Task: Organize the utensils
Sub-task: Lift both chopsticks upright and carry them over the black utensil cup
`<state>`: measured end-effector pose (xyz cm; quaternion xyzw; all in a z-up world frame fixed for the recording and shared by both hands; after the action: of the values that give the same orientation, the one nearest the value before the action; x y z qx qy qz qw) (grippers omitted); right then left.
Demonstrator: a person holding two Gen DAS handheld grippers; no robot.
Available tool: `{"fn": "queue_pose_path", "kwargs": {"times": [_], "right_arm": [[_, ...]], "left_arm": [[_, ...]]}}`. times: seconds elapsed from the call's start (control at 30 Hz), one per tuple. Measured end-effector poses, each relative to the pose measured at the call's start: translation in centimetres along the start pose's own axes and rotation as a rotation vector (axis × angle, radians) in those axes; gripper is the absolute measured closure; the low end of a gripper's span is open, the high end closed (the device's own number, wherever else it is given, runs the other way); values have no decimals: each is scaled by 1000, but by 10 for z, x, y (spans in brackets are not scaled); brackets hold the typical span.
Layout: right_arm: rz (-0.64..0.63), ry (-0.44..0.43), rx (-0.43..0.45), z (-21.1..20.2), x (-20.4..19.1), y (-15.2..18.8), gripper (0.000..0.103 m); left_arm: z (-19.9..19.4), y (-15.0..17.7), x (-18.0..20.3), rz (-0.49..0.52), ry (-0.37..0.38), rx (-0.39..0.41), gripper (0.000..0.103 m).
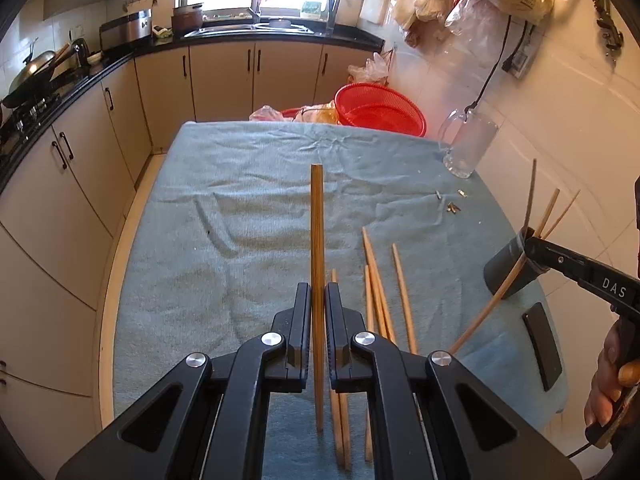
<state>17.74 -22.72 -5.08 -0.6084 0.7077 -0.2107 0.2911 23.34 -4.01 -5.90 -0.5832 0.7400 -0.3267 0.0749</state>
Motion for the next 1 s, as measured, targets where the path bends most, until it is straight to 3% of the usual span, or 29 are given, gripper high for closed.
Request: {"fn": "queue_pose_path", "kwargs": {"times": [0.6,1.0], "right_arm": [[-3,14,100,-47,7,-18,96],[95,80,200,-104,34,-19,96]], "left_arm": [[-27,-21,20,19,32,71,97],[-47,-44,82,123,153,85,97]]}}
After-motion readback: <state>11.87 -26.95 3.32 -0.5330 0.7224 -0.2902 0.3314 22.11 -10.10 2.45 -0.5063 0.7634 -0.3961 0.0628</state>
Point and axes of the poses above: each gripper's, at about its wrist camera, not at the fingertips, and z roughly the way its jaws point, x to its right, y to its underside, the point moved 9 cm from there along z, roughly the way its jaws point, and after that the axes turned 11 degrees about -z, right-handed, at the moved point
